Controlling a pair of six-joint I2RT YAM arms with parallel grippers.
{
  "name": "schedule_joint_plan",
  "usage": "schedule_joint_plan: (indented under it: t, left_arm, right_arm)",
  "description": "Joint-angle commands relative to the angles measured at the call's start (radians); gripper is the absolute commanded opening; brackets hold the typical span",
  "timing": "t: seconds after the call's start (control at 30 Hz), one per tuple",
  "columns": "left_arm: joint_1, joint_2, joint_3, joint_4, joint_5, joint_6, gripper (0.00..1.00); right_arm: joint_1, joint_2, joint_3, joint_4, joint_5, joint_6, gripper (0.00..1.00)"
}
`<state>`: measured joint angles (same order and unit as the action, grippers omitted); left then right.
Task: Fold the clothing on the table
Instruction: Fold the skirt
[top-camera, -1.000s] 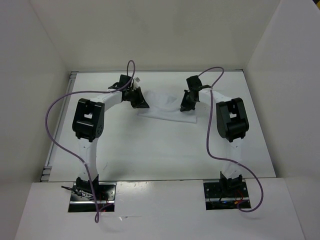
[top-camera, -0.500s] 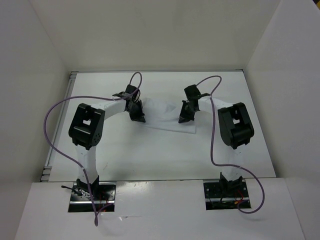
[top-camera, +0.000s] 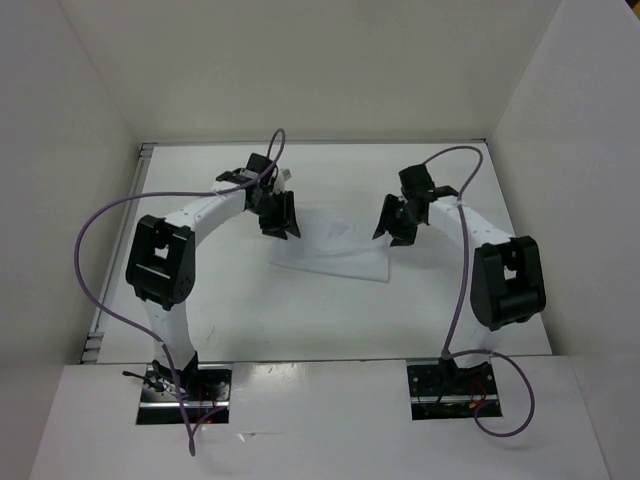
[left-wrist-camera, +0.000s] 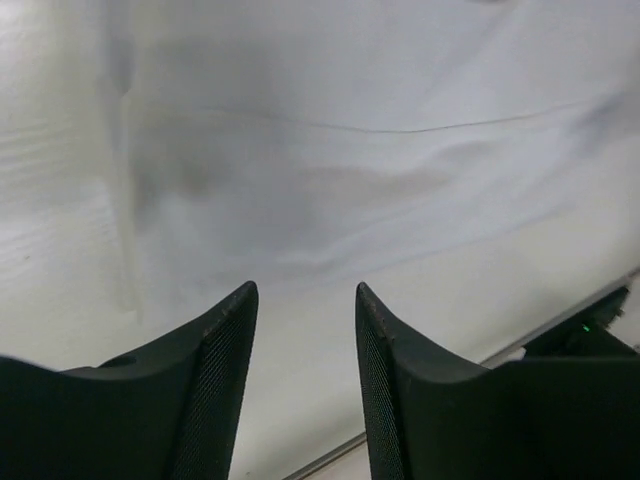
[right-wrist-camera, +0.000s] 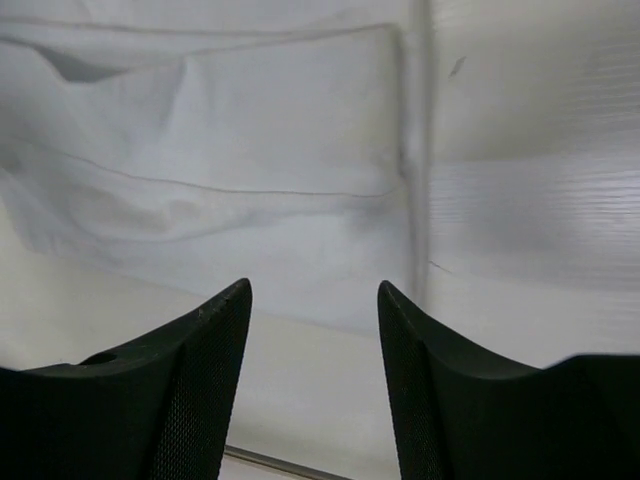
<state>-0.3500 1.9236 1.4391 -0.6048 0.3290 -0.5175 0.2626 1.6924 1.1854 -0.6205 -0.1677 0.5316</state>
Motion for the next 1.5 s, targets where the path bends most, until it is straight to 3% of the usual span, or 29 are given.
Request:
schedule_joint_plan:
  t: [0.0, 0.5, 0.9, 1.23, 1.37, 1.4, 1.47]
  left_arm:
    - [-0.024, -0.064, 0.127, -0.069, 0.12, 0.138, 0.52]
    - [-0.043, -0.055, 0.098, -0.047, 0.151, 0.12, 0.52]
    - [-0.043, -0.075, 0.058, -0.027, 0.151, 0.102, 0.52]
    - [-0.11, 0.061, 0.119, -0.061, 0.17, 0.197, 0.5]
    - [-0.155, 0.132, 0.173, -0.099, 0.179, 0.254, 0.46]
    - [-0.155, 0.155, 0.173, -0.099, 0.179, 0.254, 0.44]
    - [-0.164, 0.178, 0.196, -0.099, 0.188, 0.254, 0.34]
  right_arm:
    - [-0.063, -0.083, 0.004, -0.059, 0.031, -0.045, 0.59]
    - [-0.177, -0.008, -0.158, 0.09, -0.127, -0.056, 0.54]
    - [-0.177, 0.07, -0.167, 0.148, -0.092, -0.018, 0.37]
    - [-0.157, 0.145, -0.199, 0.261, -0.282, 0.001, 0.28]
    - [-0.157, 0.165, -0.199, 0.275, -0.309, 0.001, 0.15]
    - [-0.157, 0.165, -0.199, 0.275, -0.297, 0.001, 0.08]
    - [-0.157, 0.155, -0.199, 0.275, -0.279, 0.001, 0.0]
